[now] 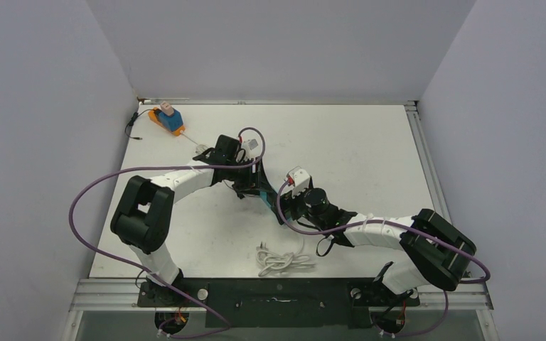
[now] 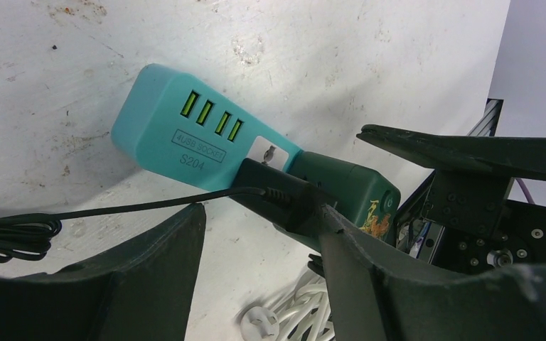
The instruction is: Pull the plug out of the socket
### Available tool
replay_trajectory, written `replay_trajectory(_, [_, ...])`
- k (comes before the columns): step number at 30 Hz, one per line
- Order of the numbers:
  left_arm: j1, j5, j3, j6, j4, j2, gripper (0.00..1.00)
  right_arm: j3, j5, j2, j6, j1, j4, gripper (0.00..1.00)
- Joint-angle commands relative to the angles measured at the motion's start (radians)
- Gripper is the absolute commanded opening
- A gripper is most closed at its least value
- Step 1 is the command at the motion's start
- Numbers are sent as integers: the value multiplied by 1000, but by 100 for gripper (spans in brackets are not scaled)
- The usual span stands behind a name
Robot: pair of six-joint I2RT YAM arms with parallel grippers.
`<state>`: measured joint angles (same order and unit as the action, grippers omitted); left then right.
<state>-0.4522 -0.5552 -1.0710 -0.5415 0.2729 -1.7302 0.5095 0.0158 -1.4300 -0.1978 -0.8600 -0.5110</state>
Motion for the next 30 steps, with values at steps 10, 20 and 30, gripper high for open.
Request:
replay_trajectory(10, [-11, -24, -18, -8, -40, -21, 50, 31, 69, 11, 26, -48, -10, 86])
replay_trajectory(20, [-22, -23, -18, -11, -41, -30, 45, 37, 87, 9, 35, -60, 2, 80])
replay_trajectory(30, [-23, -17, -18, -16, -36, -41, 35, 38, 91, 18, 38, -63, 6, 72])
